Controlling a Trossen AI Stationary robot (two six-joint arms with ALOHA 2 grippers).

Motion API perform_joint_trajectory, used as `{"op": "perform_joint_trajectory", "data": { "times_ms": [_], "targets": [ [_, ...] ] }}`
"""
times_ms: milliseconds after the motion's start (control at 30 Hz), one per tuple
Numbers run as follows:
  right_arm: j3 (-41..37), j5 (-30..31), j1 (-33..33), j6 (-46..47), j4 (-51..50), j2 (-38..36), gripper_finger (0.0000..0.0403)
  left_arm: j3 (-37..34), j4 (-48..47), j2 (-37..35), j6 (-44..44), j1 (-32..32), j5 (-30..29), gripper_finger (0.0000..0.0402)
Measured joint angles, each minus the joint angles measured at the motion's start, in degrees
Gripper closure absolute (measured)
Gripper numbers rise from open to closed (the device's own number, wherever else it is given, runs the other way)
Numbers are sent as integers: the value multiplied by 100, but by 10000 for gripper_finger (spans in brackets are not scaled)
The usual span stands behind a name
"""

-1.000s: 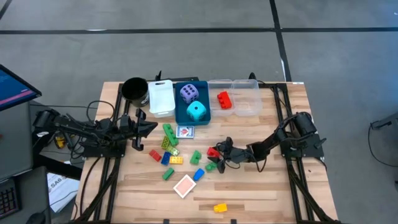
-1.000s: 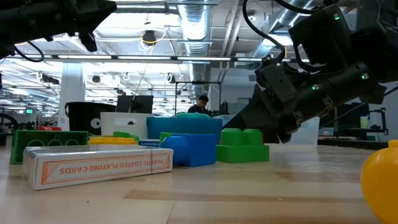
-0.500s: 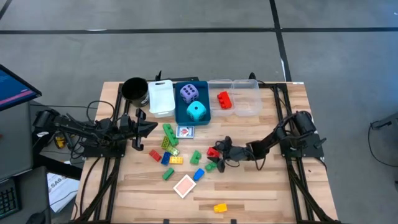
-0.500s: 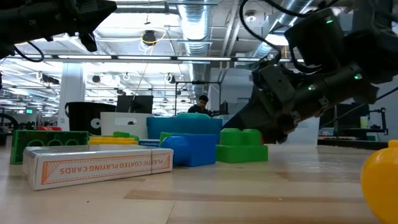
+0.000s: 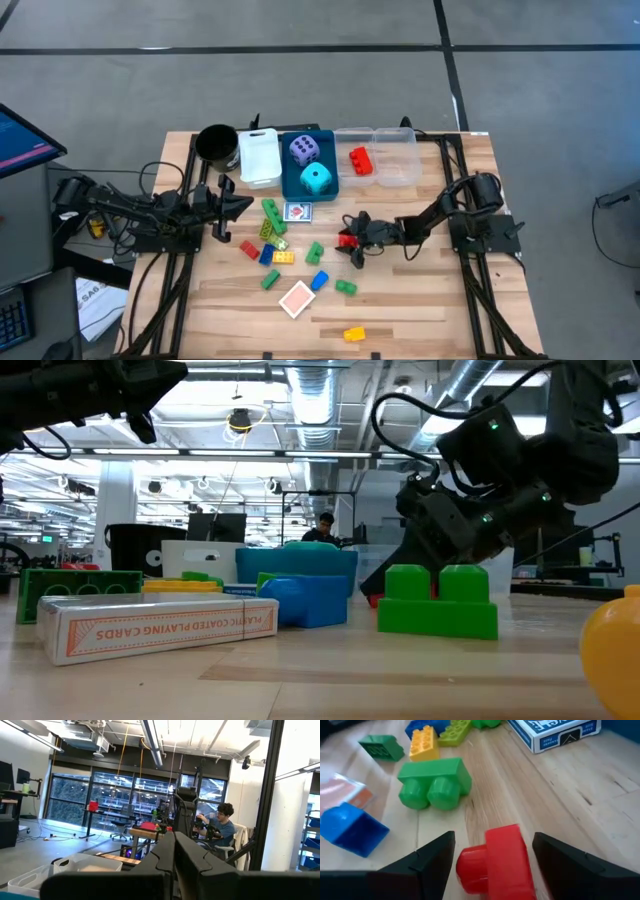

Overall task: Pick & Place Toys
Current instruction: Put the red 2 stud game piece into the left transparent bin

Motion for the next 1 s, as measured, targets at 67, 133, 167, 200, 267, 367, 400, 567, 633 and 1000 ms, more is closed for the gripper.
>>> {"op": "perform_joint_trajectory", "data": {
  "times_ms": [67,133,167,200,267,367,400,567,633,1000],
  "targets": [
    [-53,-105,-43,39,122,5,132,2,-7,0,2,-1,0,399],
    [-66,-121,-61,47,163,11,133,1,-7,0,2,0,0,399],
    [-67,-119,-58,42,167,11,133,0,-7,0,2,0,0,399],
    [-67,-119,-45,38,164,11,134,1,-7,0,2,-1,0,399],
    [-67,-98,8,9,124,11,137,0,-7,1,2,0,0,399],
    [-63,123,155,-111,34,11,145,2,-7,0,2,0,0,399],
    [-63,247,212,-146,4,11,148,0,-7,0,2,0,0,399],
    [-63,757,442,-414,-144,11,170,2,-7,0,2,-2,0,399],
    [-63,981,510,-482,-212,11,179,0,-7,0,4,0,0,399],
    [-64,1409,564,-513,-192,12,236,1,-53,0,4,0,0,399]
  ]
}}
